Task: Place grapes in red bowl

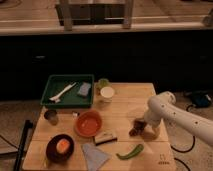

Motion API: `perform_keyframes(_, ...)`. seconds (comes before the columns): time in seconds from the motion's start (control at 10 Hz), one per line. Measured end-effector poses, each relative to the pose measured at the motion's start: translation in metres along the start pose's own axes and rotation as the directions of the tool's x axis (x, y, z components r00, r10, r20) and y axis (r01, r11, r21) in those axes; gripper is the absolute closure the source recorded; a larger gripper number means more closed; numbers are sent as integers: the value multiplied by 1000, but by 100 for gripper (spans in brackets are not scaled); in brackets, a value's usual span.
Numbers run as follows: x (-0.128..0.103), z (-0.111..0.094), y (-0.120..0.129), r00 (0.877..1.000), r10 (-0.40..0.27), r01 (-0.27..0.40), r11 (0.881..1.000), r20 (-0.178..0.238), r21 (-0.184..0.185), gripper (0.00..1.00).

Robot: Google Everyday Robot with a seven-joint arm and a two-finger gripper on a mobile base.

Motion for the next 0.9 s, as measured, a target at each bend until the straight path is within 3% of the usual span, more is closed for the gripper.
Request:
perform_keyframes(0.2,-2,-2,-2,999,-42,42,999,-1,1,21)
perform_keyframes(0.3,-4,-3,-3,999,-53,53,999,-2,5,28)
perform_keyframes(0.9,-6,-9,-5,997,-76,76,997,-13,12,86)
